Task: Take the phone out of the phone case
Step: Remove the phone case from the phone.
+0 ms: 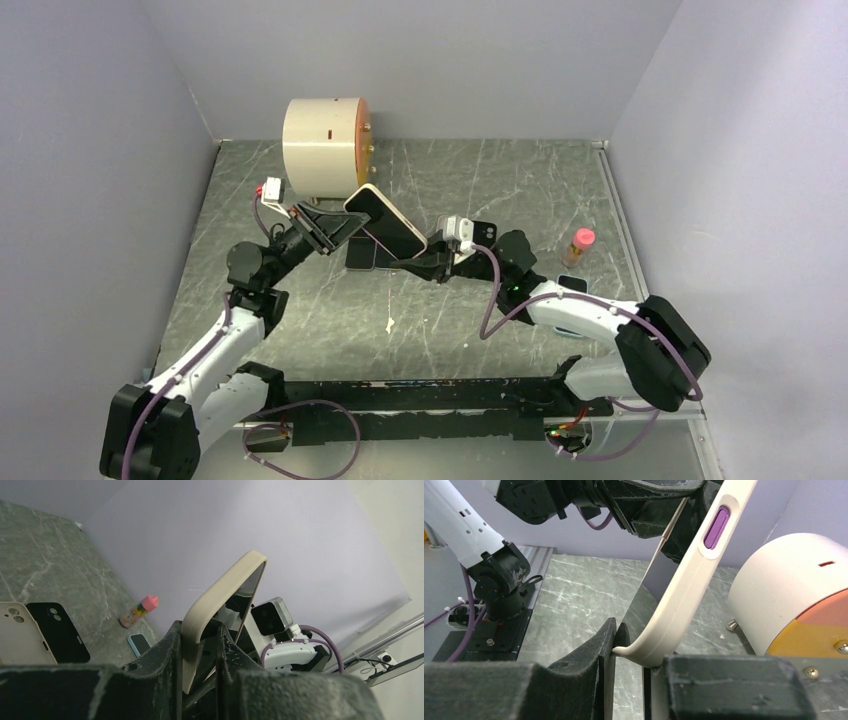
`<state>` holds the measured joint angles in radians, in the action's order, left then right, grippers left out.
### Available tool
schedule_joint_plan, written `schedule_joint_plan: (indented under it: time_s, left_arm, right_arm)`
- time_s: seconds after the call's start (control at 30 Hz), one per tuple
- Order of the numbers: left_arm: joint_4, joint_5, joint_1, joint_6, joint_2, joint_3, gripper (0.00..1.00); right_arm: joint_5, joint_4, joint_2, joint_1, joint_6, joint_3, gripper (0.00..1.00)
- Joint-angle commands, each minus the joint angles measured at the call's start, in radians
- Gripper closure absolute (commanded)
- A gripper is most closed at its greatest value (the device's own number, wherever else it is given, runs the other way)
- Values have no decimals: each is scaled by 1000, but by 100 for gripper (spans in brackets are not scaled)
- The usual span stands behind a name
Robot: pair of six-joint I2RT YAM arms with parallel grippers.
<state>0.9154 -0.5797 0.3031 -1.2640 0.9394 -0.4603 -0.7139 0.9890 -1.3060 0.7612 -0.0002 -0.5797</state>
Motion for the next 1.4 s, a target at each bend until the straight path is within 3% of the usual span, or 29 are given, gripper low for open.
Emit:
schedule_joint_plan:
  time_s: [0.0,0.13,0.3,0.43,0.53,0.6,0.63,0.73,0.77,0.87,1.0,1.23,1.37]
  left_arm:
    - [-12,17,-6,13,18,-16,97]
    - [152,19,-6,36,49,29,96]
    - [321,-18,-5,57,96,61,71]
    - [431,-62,-5,50,130,65,57]
    - [462,-86,-5,43,151,58,52]
    - [471,-89,-6,41,156,56,53]
    - [477,-88,-6,40,157,57,59]
    - [489,-72,-5,30,155,62,90]
    - [489,-69,-5,25,152,62,97]
    - [473,-39,-5,-10,140,66,98]
    - [320,-24,-5,-33,108,50,97]
    - [150,-64,-6,-24,62,-2,98]
    - [113,-85,-5,-26,63,-21,98]
  right_arm:
    - [-73,-105,-14,8,-159,-52,100]
    - [-127,127,-56,7,90,-38,100]
    - [-161,479,-129,7,412,-29,100]
    - [-179,583,-171,7,533,-58,100]
    - [-185,595,-182,9,569,-74,100]
    - [-185,622,-191,9,594,-78,100]
    - [-187,631,-194,9,601,-79,100]
    - [-192,600,-202,9,581,-80,100]
    - [-194,582,-203,9,564,-78,100]
    - [-215,544,-204,9,503,-66,96]
    - [-225,452,-177,8,371,-39,88]
    - [-170,25,-42,10,-6,-46,83]
    - [-167,-107,-4,10,-125,-74,81]
